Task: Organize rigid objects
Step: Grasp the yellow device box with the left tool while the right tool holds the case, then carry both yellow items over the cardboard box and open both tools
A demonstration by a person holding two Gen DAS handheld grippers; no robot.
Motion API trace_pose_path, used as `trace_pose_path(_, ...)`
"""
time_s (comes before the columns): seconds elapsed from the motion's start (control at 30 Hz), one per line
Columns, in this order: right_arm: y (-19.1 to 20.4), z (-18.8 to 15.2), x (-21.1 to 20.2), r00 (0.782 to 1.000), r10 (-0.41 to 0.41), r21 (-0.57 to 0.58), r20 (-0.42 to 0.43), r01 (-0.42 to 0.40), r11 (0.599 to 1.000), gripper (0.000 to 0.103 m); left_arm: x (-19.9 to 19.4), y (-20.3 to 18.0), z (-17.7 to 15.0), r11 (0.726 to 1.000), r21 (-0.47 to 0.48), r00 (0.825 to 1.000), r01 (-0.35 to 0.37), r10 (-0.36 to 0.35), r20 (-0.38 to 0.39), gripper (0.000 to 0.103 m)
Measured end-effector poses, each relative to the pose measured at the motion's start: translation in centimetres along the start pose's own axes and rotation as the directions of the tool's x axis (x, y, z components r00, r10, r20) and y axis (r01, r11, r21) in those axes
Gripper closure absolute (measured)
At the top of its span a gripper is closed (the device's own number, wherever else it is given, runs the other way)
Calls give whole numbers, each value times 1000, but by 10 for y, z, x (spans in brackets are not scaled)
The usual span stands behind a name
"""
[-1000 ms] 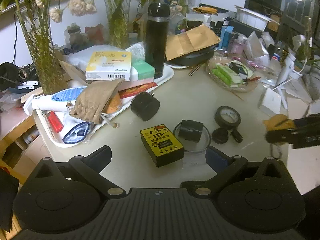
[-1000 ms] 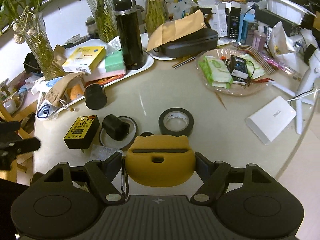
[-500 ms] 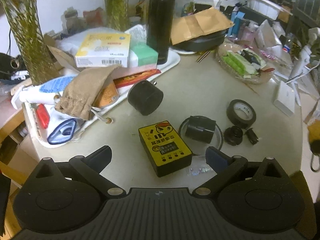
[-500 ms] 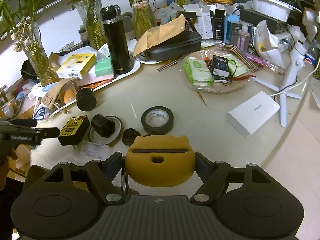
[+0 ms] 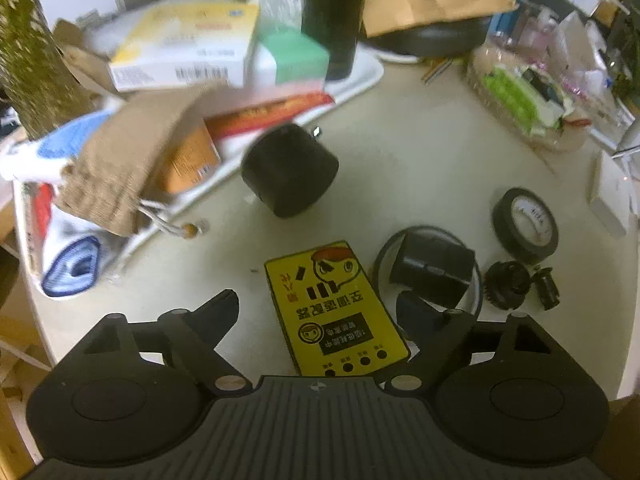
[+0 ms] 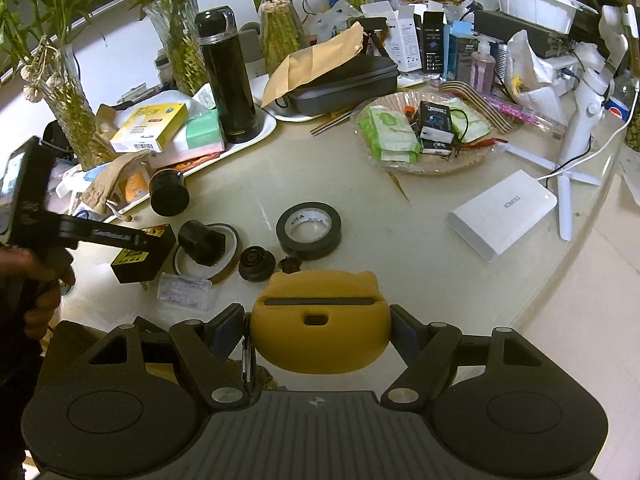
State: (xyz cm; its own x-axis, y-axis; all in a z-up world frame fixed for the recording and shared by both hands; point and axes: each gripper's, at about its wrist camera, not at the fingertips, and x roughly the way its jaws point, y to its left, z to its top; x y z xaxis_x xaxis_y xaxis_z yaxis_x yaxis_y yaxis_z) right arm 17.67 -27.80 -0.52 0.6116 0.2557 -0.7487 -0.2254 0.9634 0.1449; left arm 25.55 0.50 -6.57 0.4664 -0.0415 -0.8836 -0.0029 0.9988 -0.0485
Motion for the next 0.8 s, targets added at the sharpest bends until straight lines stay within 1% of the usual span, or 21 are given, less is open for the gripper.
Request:
trace_pose_path(0.07,0,0,1,1000,2,-1,0,-2,1000,24,6,0,1,1000,-2,1000,-3,3,-14,22)
trace_pose_path(0.13,0,0,1,1000,5,2,-1,-5,1000,24,7,1,1,1000,-14,999,27,-27,-18,38)
trace_pose_path(0.17,0,0,0,1000,8,3,0,-8,1000,24,7,0,2,1000,-15,999,27,-27,-17,40)
trace_pose_path(0.2,1,0,0,1000,10,3,0,-10,1000,24,6,-1,2,1000,-7,1000,13,-14,-15,44)
trace_pose_path(0.23,1,0,0,1000,11,1,0,-11,1000,24,6,-2,3,1000,3,1000,10,-10,-12,47)
trace_pose_path(0.53,1,-1,-2,1000,15,11,-2,-15,1000,24,-2,-3,-2,999,38,1000,17,-18,10,49)
trace_pose_path(0.8,6,-1,-5,1000,29,20,-1,-29,999,24,-29,-2,-7,998,45,998,38,-40,52,49)
